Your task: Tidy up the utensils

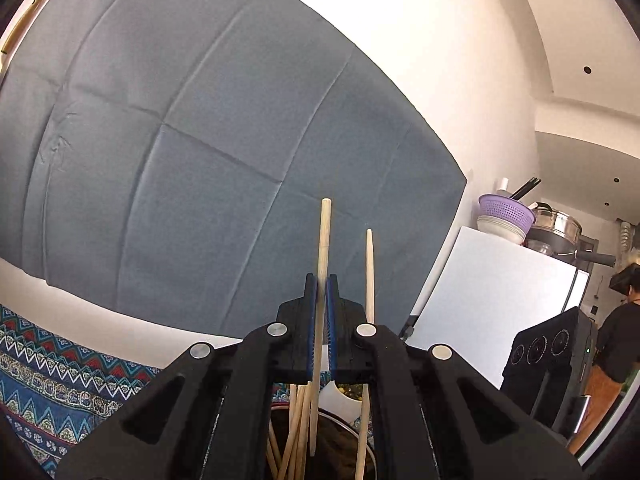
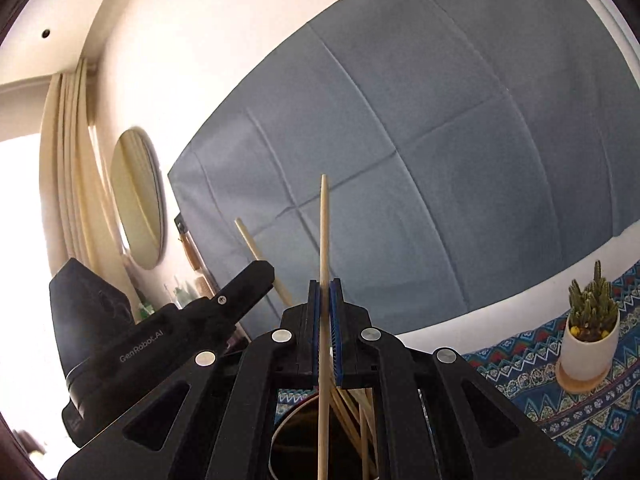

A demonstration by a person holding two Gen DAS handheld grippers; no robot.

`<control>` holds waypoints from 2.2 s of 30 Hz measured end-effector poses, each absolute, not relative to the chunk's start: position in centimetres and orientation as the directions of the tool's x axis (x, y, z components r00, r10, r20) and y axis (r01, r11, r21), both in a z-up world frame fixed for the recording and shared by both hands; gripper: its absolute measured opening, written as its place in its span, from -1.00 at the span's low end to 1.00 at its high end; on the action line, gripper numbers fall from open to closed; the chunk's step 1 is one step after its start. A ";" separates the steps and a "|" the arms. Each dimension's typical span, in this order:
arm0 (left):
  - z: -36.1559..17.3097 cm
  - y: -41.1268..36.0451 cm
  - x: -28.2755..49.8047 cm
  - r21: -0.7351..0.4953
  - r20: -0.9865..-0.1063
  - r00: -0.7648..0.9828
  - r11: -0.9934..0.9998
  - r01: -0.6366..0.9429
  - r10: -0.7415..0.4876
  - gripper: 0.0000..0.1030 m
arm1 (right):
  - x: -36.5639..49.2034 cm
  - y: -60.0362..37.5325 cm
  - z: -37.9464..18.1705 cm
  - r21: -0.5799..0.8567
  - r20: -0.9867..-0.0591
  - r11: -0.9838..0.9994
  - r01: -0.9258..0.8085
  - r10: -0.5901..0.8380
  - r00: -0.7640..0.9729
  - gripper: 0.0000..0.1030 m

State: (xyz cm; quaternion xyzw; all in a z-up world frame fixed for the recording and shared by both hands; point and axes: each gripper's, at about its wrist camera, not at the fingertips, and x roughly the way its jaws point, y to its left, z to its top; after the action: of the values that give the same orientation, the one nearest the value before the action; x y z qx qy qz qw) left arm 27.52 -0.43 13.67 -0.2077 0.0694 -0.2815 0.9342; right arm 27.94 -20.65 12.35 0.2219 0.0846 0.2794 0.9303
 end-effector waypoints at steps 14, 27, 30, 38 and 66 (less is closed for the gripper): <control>12.7 -0.8 27.3 -0.338 -0.089 0.835 0.805 0.488 -0.543 -0.90 | 27.7 -19.3 10.4 0.300 -0.110 0.824 -0.481 0.531 0.840 -0.91; 13.0 -0.8 27.0 -0.291 -0.115 0.849 0.835 0.467 -0.515 -0.90 | 26.5 -19.7 11.1 0.195 -0.101 0.820 -0.538 0.563 0.821 -0.90; 13.1 -1.0 27.1 -0.278 -0.134 0.853 0.846 0.456 -0.504 -0.90 | 26.3 -19.6 11.3 0.161 -0.125 0.803 -0.574 0.594 0.795 -0.90; 13.6 -1.4 26.8 -0.238 -0.165 0.866 0.872 0.429 -0.471 -0.67 | 25.2 -19.4 11.8 0.071 -0.152 0.813 -0.579 0.582 0.799 -0.85; 15.3 0.2 26.5 -0.202 -0.225 0.919 0.938 0.280 -0.323 0.88 | 22.5 -21.5 14.5 -0.067 -0.062 0.904 -0.423 0.420 0.906 0.84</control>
State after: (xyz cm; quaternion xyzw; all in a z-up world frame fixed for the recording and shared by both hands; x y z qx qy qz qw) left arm 26.47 0.22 15.26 -0.0834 0.1284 -0.1543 0.9761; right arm 22.47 -21.48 14.50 -0.0394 0.0230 0.2161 0.9753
